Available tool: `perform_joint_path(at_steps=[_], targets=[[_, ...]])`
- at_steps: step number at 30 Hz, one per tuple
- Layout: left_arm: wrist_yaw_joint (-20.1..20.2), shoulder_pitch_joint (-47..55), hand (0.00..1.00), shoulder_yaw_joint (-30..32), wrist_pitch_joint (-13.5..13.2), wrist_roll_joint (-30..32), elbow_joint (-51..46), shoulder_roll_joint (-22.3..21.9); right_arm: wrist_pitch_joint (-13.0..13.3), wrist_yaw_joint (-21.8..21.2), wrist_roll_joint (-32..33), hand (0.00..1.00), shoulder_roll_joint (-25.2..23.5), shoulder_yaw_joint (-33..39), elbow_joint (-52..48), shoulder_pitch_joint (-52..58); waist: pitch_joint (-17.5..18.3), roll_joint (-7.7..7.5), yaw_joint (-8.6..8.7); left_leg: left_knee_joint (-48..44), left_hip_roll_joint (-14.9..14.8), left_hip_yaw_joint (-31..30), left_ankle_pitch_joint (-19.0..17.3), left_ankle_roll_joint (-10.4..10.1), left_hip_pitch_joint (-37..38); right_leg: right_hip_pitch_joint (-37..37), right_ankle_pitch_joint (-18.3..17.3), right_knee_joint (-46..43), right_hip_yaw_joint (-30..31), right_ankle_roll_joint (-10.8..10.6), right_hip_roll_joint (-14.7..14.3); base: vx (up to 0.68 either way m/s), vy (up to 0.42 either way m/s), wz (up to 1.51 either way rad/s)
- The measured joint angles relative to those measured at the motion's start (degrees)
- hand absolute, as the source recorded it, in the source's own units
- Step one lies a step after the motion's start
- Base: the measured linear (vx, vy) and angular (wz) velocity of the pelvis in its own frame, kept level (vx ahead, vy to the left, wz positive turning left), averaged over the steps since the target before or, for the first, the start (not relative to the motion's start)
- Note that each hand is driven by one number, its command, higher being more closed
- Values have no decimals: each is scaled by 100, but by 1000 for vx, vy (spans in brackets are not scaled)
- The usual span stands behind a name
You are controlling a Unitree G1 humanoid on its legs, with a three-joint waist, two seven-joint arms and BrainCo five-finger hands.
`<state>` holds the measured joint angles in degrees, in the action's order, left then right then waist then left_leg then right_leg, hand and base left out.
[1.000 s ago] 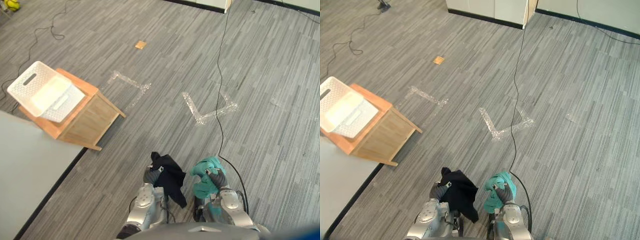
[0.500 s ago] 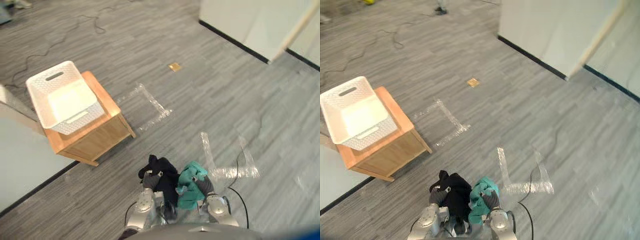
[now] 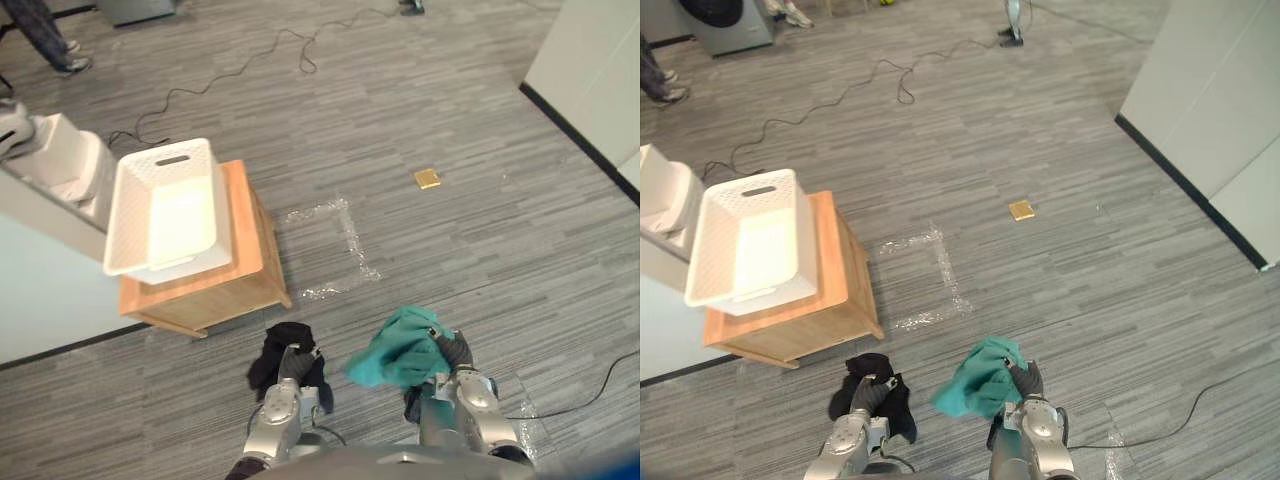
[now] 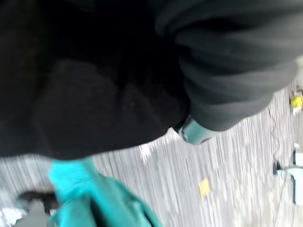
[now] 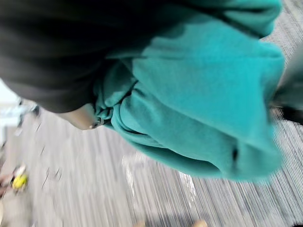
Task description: Tidy the bed and pick cloth on bed and put in laundry
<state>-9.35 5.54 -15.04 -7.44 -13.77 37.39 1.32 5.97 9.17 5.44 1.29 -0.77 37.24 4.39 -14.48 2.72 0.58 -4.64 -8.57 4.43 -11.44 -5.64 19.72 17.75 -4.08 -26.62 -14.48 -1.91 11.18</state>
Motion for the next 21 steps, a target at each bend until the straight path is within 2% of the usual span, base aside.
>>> perform_joint_path(at_steps=[1, 2, 5, 7, 8, 9, 11, 12, 13, 14, 16, 17, 18, 19, 20, 21], targets=[[28, 61, 100, -2, -12, 1, 15, -35, -1, -4, 0, 100, 7, -31, 2, 106, 75, 14, 1, -27, -94, -64, 31, -28, 80, -22, -355, -173, 21, 32, -68, 288, -232, 11], [27, 77, 100, -1, -14, 1, 37, -54, -7, -4, -2, 100, 9, -29, 30, 126, 123, 50, -13, -147, -186, -76, 30, -28, 53, -44, -446, -183, -22, 59, -148, 385, -321, -3], [24, 49, 100, -4, -17, -6, 190, -60, -35, -11, -4, 100, -10, -76, 242, 76, 149, 191, 2, -2000, -557, -452, 224, -89, -962, -404, -520, 347, -265, 92, -541, 293, -249, 9], [25, 184, 100, -7, -15, -29, 143, -71, -57, -11, -3, 100, 106, -353, 257, 130, 64, 286, -10, -3770, -915, -498, 1255, -188, -1700, -1220, -543, 1002, -479, 175, -851, 324, -191, 27], [21, 268, 100, -6, -14, -63, 23, -82, -54, -2, -3, 100, 143, -435, 256, 130, 4, 299, -27, -4302, -1027, -416, 1254, -157, -1886, -1480, -576, 1168, -508, 262, -928, 315, -152, 15], [21, 423, 100, -10, -17, -109, -240, -108, -55, 10, -3, 100, 157, -469, 261, 121, -22, 291, -60, -5098, -1129, -156, 974, -49, -2227, -1784, -621, 1360, -502, 372, -991, 320, -132, 5], [17, 509, 100, 19, -25, -155, -466, -123, -53, 37, -2, 100, 155, -470, 381, -10, -31, 313, -142, -5520, -995, 198, 465, -10, -2728, -2184, -651, 1687, -478, 417, -1015, 317, -89, -2], [-4, 524, 100, 85, -35, -293, -579, -141, -55, 77, 0, 100, 157, -467, 507, -94, -33, 301, -179, -5310, -808, 426, 185, -8, -3025, -2367, -627, 1887, -491, 451, -977, 311, -13, -7], [-43, 556, 100, 187, -41, -377, -692, -171, -55, 111, 0, 100, 152, -471, 573, -128, -36, 299, -251, -4824, -663, 698, -8, -12, -3167, -2475, -594, 2006, -526, 390, -931, 304, 10, -10], [-60, 554, 100, 250, -60, -401, -707, -194, -56, 127, -2, 100, 146, -461, 605, -127, -38, 295, -295, -4412, -573, 893, -80, 28, -3252, -2589, -573, 2061, -538, 337, -895, 348, 51, 2], [-101, 510, 100, 394, -66, -534, -711, -245, -69, 159, -3, 100, 113, -368, 655, -50, -96, 203, -317, -2718, -102, 1379, 8, 141, -3287, -2947, -665, 2236, -753, 161, -734, 439, 91, 42], [-110, 505, 100, 394, -67, -544, -738, -269, -65, 194, -2, 100, 118, -312, 647, 35, -90, 202, -310, -1686, 123, 1604, 531, 306, -3278, -3101, -750, 2302, -891, 21, -715, 406, 106, 54], [-112, 516, 100, 398, -70, -552, -759, -282, -70, 213, -3, 100, 119, -279, 660, 67, -82, 216, -327, -1272, 208, 1707, 1032, 703, -3277, -3179, -813, 2338, -930, -75, -747, 417, 113, 60], [-122, 463, 100, 446, -59, -569, -715, -260, -128, 241, -4, 100, 42, -271, 720, 36, -58, 36, -367, -1033, 444, 1841, 1104, 1124, -3171, -3303, -843, 2433, -997, -168, -619, 434, 113, 69], [-183, 440, 100, 498, -61, -582, -734, -206, -122, 252, -5, 100, -62, -263, 677, 50, -34, -113, -326, -860, 605, 1843, 1135, 1217, -3145, -3302, -743, 2488, -1043, -305, -520, 436, 109, 71], [-204, 413, 100, 511, -54, -585, -728, -191, -125, 255, -5, 100, -73, -258, 678, 39, -55, -172, -340, -901, 627, 1857, 1117, 1262, -3191, -3322, -662, 2516, -1022, -374, -506, 472, 111, 73]])
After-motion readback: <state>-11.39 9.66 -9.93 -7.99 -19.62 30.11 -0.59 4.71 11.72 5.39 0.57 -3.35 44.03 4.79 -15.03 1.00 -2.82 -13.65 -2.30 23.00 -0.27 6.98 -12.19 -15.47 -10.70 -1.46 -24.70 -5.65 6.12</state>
